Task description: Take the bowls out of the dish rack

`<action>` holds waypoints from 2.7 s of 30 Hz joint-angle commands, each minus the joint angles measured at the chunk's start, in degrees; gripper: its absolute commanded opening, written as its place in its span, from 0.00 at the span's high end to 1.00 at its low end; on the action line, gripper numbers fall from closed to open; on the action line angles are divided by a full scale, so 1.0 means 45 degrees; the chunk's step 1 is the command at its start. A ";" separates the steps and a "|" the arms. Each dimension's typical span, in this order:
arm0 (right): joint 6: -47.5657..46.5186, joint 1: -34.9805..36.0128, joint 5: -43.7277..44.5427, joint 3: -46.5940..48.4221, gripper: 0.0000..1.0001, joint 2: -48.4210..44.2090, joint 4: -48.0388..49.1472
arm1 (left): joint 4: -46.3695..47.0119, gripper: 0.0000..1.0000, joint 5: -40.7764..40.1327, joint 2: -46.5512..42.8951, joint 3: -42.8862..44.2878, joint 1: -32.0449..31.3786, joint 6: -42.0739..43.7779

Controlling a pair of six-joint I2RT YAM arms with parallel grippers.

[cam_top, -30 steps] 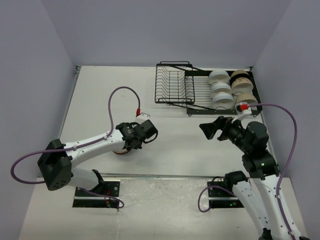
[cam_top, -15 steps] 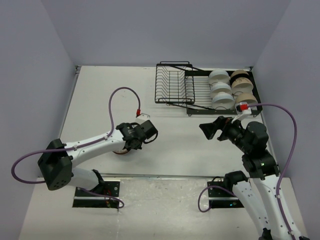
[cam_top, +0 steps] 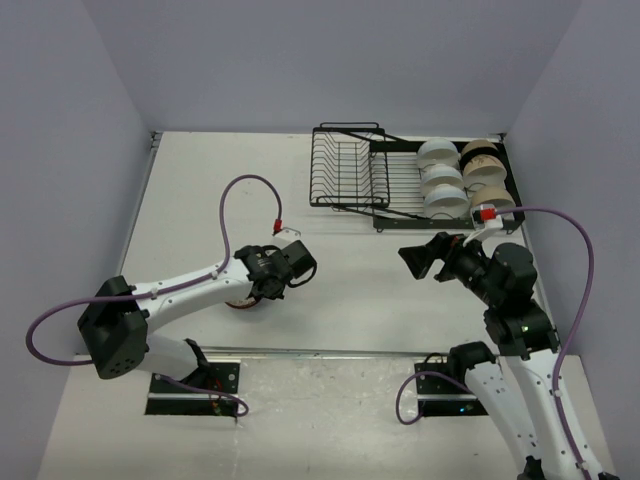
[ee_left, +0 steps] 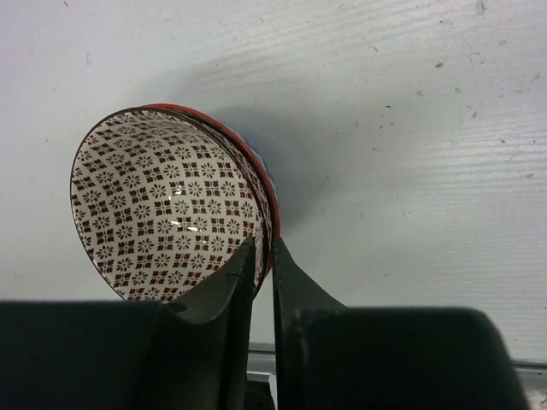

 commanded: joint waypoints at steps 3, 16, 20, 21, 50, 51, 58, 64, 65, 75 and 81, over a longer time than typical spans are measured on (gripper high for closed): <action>-0.0109 -0.0032 -0.0044 -0.0008 0.01 0.0066 0.0319 | -0.0115 0.78 -0.0449 -0.0230 0.0002 -0.0046 -0.0321; 0.0670 -0.0032 0.0306 0.0227 0.01 0.0552 0.0591 | 0.0312 0.00 -0.0916 -0.4463 0.1446 -0.0027 0.0205; 0.1627 -0.0032 0.1553 0.0402 0.01 0.1489 0.1275 | 0.0373 0.00 -0.2789 -0.5620 0.2090 0.0051 -0.0066; 0.2035 -0.0032 0.1905 0.0557 0.01 0.1801 0.1411 | 0.0102 0.00 -0.3509 -0.5757 0.2267 0.0090 -0.0144; 0.8874 -0.3977 0.5131 -0.0770 0.27 1.0493 1.0688 | 0.2306 0.00 -0.2208 -0.7535 -0.0231 0.1985 0.2257; 0.8914 -0.3977 0.5073 -0.0730 0.29 1.0708 1.0883 | 0.2325 0.00 -0.2169 -0.7613 -0.0231 0.1985 0.2315; 0.9227 -0.4016 0.4956 -0.0223 0.39 1.2349 1.2463 | 0.2851 0.00 -0.1583 -0.7770 -0.0426 0.2044 0.2745; 0.9324 -0.4016 0.4682 -0.0261 0.55 1.3560 1.4104 | 0.3145 0.00 -0.0763 -0.7574 -0.0544 0.2219 0.3116; 0.9382 -0.4016 0.4682 -0.0319 0.57 1.3678 1.4339 | 0.3184 0.00 -0.0646 -0.7613 -0.0563 0.2277 0.3155; 0.9969 -0.3997 0.4955 -0.1413 0.78 1.4226 1.6781 | 0.3516 0.00 0.0038 -0.7516 -0.0681 0.2473 0.3429; 0.9970 -0.4016 0.4741 -0.1979 0.90 1.4362 1.8323 | 0.3614 0.00 0.0390 -0.7477 -0.0739 0.2649 0.3546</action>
